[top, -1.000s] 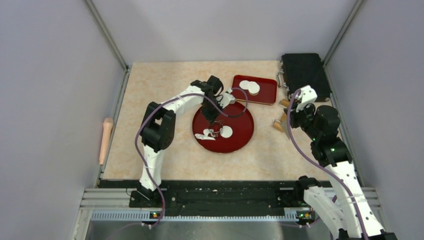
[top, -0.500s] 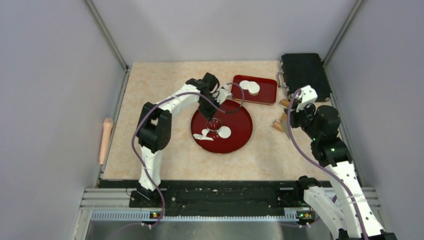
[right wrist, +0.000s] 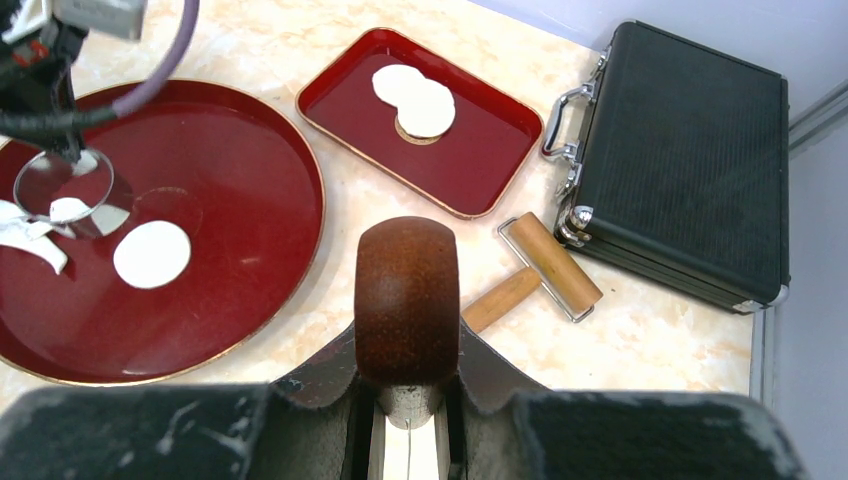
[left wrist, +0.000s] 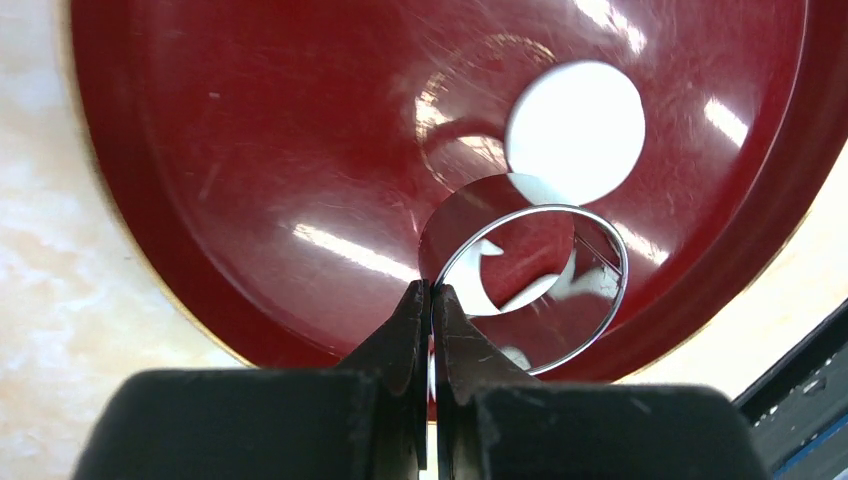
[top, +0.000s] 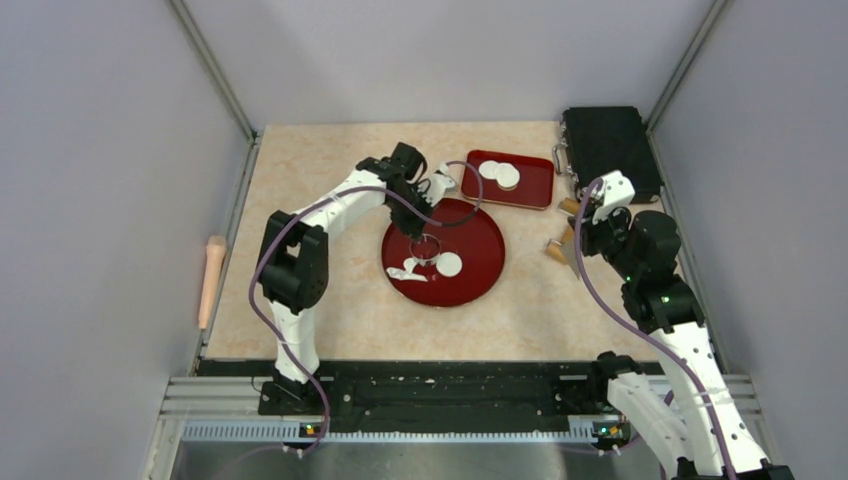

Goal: Roll out the dumpling wrappers from the dough

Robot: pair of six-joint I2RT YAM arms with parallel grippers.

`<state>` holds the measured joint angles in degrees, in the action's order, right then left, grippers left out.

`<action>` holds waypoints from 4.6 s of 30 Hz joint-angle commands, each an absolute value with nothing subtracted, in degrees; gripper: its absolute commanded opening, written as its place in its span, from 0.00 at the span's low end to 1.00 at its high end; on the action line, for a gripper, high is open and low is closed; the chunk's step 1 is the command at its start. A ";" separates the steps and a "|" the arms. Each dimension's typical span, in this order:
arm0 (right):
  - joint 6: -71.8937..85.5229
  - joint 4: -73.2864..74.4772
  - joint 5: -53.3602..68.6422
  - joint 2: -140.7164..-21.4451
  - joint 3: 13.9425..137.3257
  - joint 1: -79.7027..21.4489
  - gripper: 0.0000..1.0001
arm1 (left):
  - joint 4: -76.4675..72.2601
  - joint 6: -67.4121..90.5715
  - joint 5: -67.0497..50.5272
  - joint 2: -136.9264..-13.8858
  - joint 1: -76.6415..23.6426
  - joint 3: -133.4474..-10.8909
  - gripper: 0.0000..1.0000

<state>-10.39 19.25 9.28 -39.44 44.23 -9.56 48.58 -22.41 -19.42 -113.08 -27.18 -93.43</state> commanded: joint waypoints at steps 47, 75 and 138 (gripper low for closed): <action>27.16 -25.79 41.21 -88.60 59.11 -6.20 0.00 | 53.83 -23.46 -12.42 -107.73 -23.83 -94.38 0.43; 28.31 -32.04 63.28 -124.39 80.67 -6.46 0.00 | 46.06 -18.19 -7.92 -116.16 -15.16 -95.37 0.61; 27.05 -32.75 68.59 -129.39 76.45 -11.55 0.00 | 46.05 -15.01 -16.50 -124.52 -16.72 -96.51 0.14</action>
<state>35.53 -32.88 67.79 -128.44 75.88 -9.61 46.85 -15.75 -19.68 -122.83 -15.86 -94.72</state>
